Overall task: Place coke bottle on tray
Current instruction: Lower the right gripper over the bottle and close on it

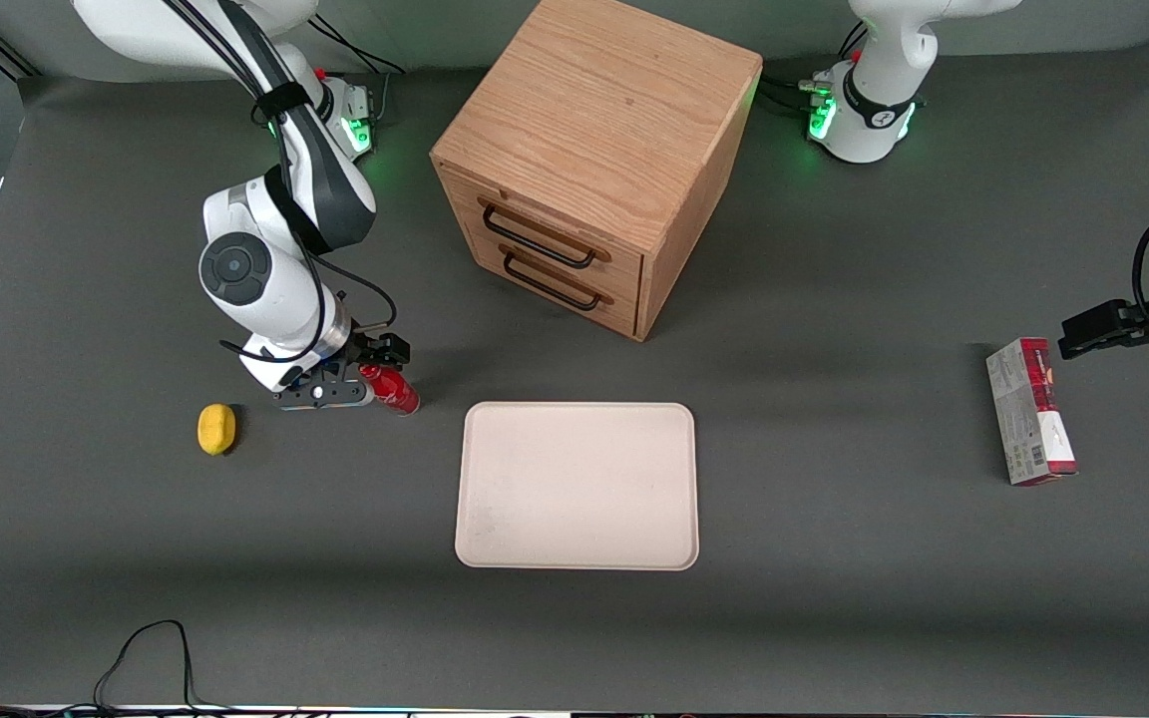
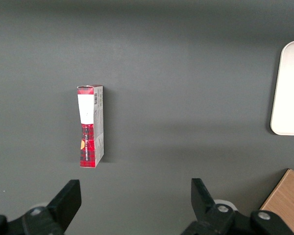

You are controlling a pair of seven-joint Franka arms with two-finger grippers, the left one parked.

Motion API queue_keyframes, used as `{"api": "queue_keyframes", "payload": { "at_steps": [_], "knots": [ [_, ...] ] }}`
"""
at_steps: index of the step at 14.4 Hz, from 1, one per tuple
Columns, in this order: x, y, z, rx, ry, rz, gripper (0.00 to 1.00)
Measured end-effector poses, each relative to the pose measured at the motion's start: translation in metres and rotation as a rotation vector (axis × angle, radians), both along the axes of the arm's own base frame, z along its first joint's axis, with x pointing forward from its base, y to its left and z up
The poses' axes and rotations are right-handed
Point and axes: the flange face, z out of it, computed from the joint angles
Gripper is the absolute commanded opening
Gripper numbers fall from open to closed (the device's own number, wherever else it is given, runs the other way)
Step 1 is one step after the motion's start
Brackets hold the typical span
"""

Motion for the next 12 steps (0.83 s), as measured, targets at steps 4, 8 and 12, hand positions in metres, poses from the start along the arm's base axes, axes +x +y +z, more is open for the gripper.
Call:
{"api": "queue_keyframes", "payload": {
  "at_steps": [4,8,12],
  "knots": [
    [0.000,0.000,-0.005,0.000,0.001,0.001,1.00],
    [0.000,0.001,-0.013,-0.003,0.006,0.002,0.72],
    [0.001,0.001,-0.012,0.000,0.000,0.002,0.16]
  ]
}}
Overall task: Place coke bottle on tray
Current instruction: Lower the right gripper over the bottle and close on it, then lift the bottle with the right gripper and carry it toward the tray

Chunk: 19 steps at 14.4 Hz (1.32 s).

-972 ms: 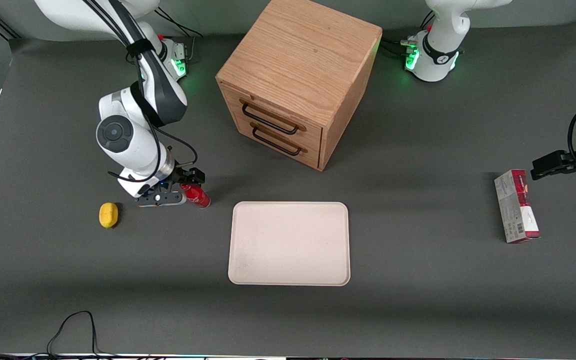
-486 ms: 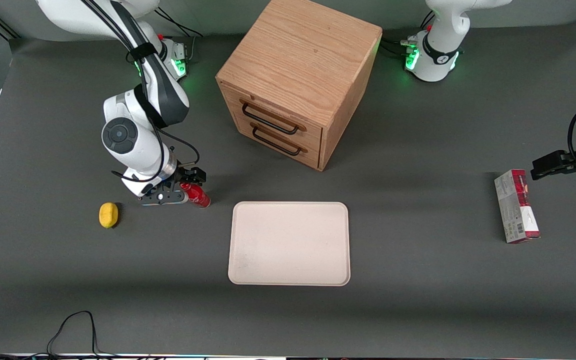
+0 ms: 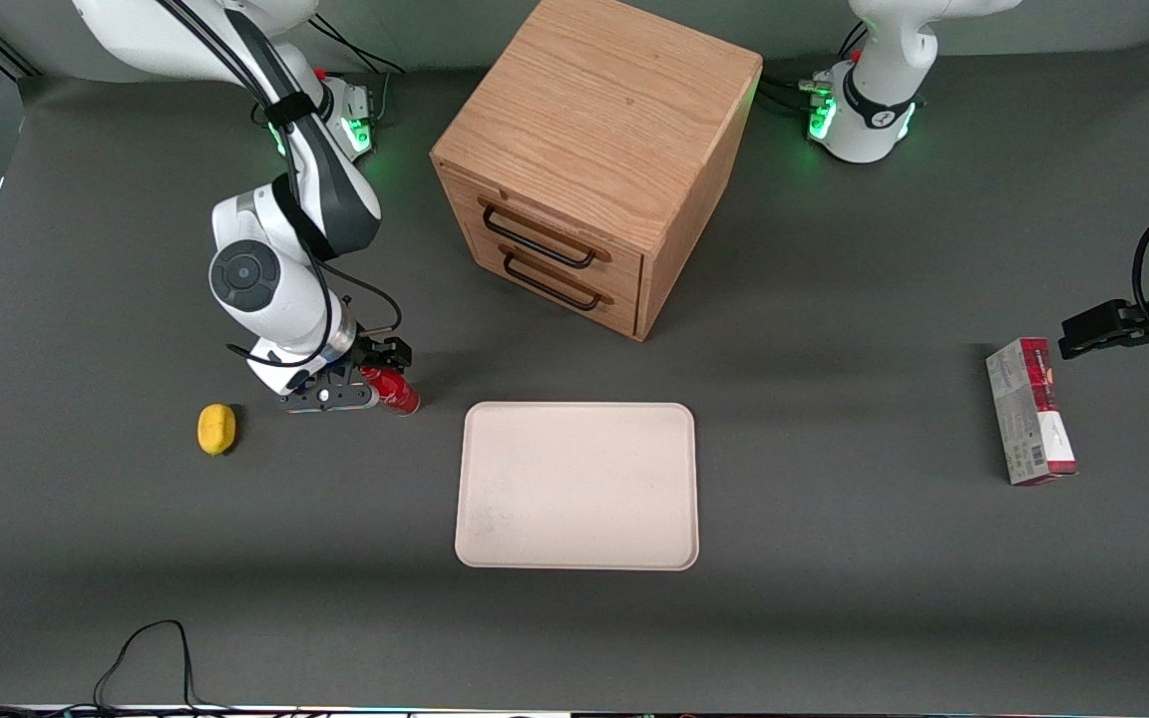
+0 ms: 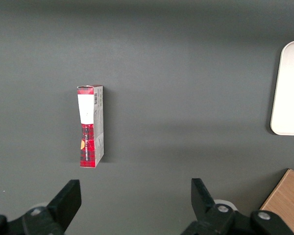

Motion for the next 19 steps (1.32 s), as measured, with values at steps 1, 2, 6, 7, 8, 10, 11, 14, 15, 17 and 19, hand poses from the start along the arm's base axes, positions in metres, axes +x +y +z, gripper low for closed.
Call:
{"api": "queue_keyframes", "payload": {
  "at_steps": [1,2,6,7,8,10,11,14,15,17,19],
  "knots": [
    [0.000,0.000,0.000,0.000,-0.001,0.000,0.12],
    [0.000,0.000,0.000,0.001,-0.001,0.000,0.12],
    [0.001,0.000,0.001,0.001,-0.004,0.000,0.04],
    [0.001,0.000,0.001,0.001,-0.004,0.000,0.04],
    [0.001,0.000,0.001,0.001,-0.004,0.000,0.04],
    [0.002,0.001,0.003,0.003,-0.008,0.000,0.02],
    [0.005,0.001,0.007,0.005,-0.014,0.000,0.02],
    [0.021,0.007,0.049,-0.001,0.006,-0.001,0.01],
    [0.028,0.009,0.074,-0.003,0.015,0.000,0.01],
    [0.036,0.011,0.136,-0.009,0.034,0.001,0.01],
    [0.035,0.008,0.198,-0.013,0.046,0.000,0.01]
  ]
}}
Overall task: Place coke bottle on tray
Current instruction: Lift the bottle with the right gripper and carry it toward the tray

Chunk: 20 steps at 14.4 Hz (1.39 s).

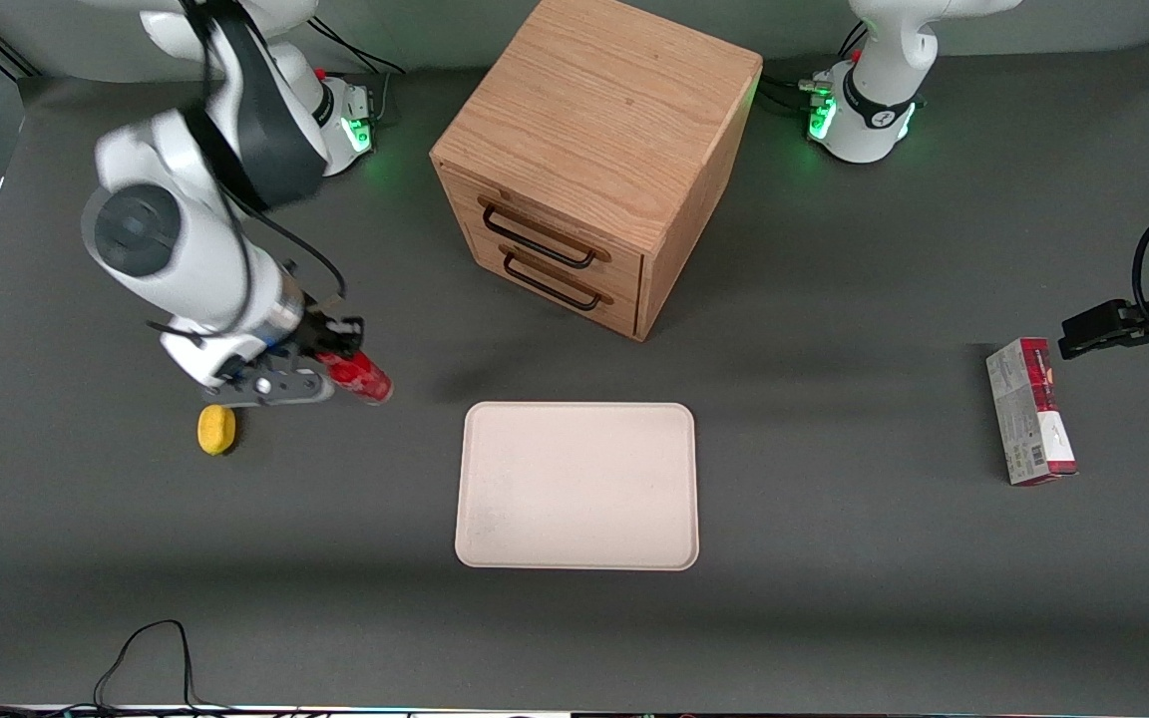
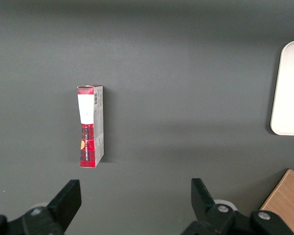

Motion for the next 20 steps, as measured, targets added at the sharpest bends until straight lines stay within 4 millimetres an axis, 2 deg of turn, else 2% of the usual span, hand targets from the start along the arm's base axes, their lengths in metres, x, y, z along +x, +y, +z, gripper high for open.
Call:
{"api": "queue_keyframes", "payload": {
  "at_steps": [2,3,4,6,9,11,13,16,18,20],
  "knots": [
    [-0.005,-0.003,0.052,0.002,-0.004,0.000,0.01],
    [-0.007,-0.004,0.068,0.003,-0.009,0.000,0.01],
    [-0.008,-0.005,0.077,0.006,-0.016,0.000,0.01],
    [-0.004,-0.003,0.083,0.010,-0.029,0.001,0.01],
    [0.019,0.013,0.086,0.025,-0.065,0.012,0.00],
    [0.040,0.038,0.079,0.045,-0.087,0.040,0.00],
    [0.054,0.071,0.062,0.062,-0.092,0.085,0.00],
    [0.060,0.119,0.035,0.045,-0.109,0.150,0.00],
    [0.064,0.132,0.025,0.047,-0.129,0.163,0.00],
    [0.075,0.132,0.010,0.053,-0.149,0.155,0.00]
  ]
}}
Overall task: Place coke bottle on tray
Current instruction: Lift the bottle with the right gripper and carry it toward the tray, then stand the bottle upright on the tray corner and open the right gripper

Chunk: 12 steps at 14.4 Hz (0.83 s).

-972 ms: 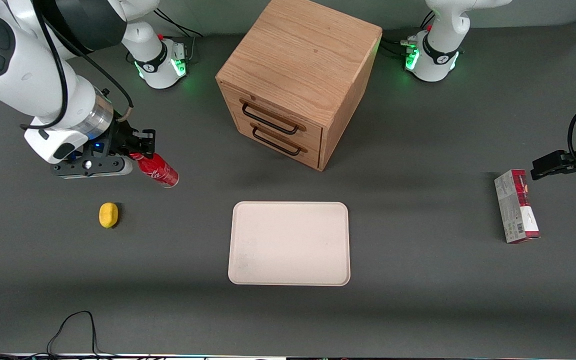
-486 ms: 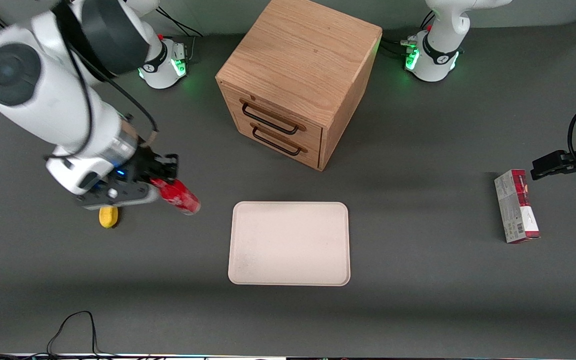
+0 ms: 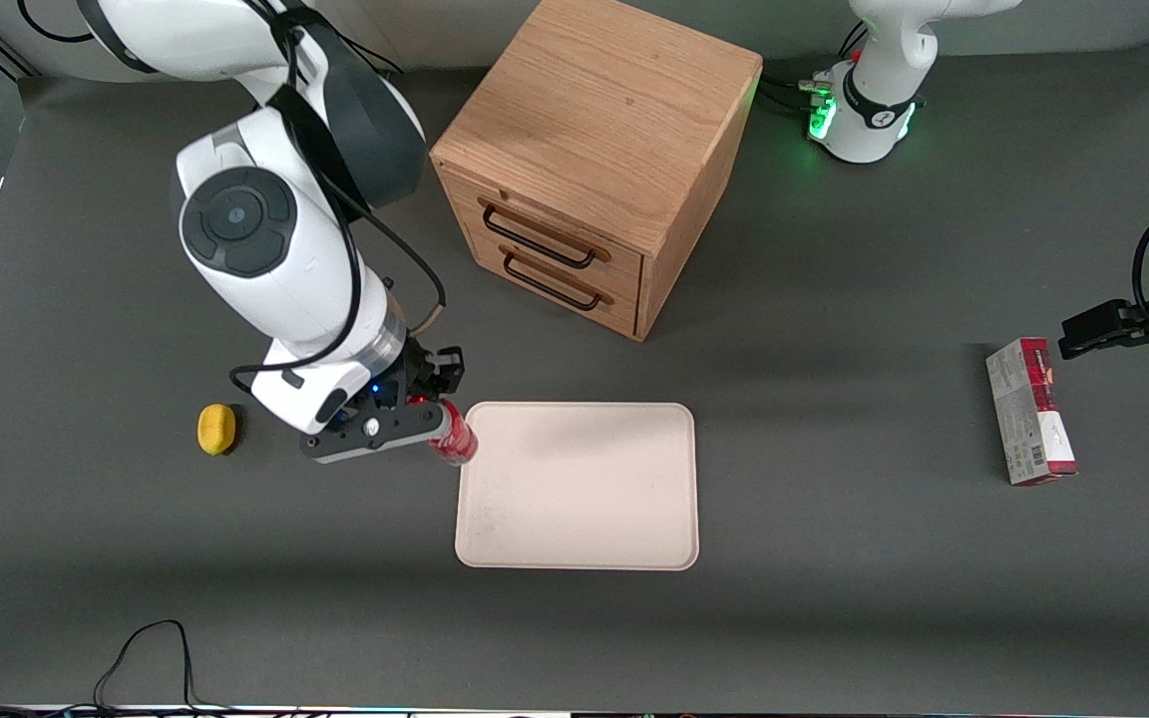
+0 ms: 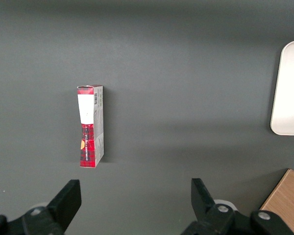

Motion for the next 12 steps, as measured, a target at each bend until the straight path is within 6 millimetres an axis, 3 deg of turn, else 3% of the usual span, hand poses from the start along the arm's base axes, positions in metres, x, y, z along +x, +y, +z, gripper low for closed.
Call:
{"api": "queue_keyframes", "payload": {
  "at_steps": [2,4,8,10,12],
  "knots": [
    [0.017,0.000,-0.035,0.003,-0.002,-0.011,0.00],
    [0.033,0.002,-0.082,0.002,0.005,-0.018,0.00],
    [0.049,0.010,-0.164,-0.006,0.024,-0.018,0.00],
    [0.052,0.011,-0.185,-0.009,0.030,-0.018,0.00],
    [0.052,0.011,-0.194,-0.013,0.038,-0.018,0.00]
  ]
}}
